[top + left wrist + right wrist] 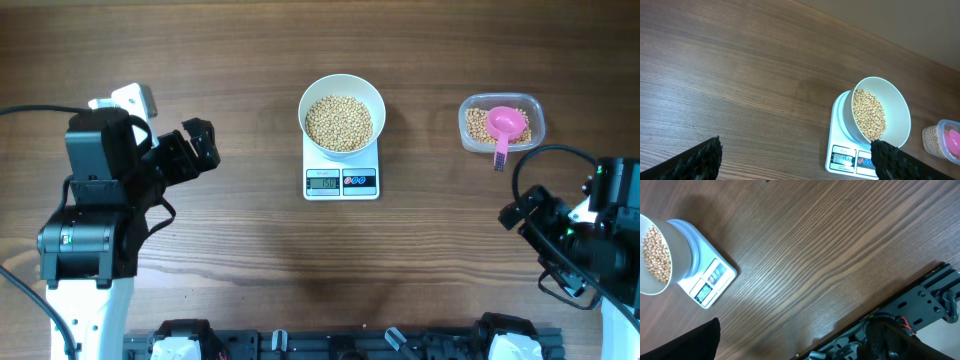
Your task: Scoop item into bowl and weigh 150g on scale
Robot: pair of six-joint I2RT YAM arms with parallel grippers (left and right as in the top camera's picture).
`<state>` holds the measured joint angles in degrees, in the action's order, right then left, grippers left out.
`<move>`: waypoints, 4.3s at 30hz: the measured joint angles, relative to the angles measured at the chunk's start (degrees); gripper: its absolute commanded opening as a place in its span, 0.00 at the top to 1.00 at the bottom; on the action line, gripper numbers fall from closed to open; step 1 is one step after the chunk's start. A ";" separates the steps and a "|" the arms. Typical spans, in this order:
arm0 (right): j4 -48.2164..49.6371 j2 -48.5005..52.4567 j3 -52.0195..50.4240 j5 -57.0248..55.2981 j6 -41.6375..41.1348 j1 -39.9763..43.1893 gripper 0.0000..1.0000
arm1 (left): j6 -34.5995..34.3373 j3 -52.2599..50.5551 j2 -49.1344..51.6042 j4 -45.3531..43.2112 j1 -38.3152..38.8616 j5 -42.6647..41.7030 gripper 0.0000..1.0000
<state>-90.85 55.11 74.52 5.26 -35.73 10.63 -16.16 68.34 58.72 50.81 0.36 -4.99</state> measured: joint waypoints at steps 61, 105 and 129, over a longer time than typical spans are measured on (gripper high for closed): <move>7.78 3.13 -0.02 -0.81 3.04 0.00 0.00 | 15.06 0.11 2.62 5.81 0.00 -19.82 0.00; 74.77 -38.03 -50.23 -5.51 25.62 -15.54 0.00 | 15.06 0.11 2.62 5.84 0.00 -20.04 0.00; 90.90 -54.01 -73.85 -3.52 27.15 -16.76 0.00 | 15.06 0.11 2.62 5.86 0.00 -20.02 0.00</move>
<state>0.05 1.10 0.67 1.74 -8.58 -6.13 -1.10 68.45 61.34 56.66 0.36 -25.02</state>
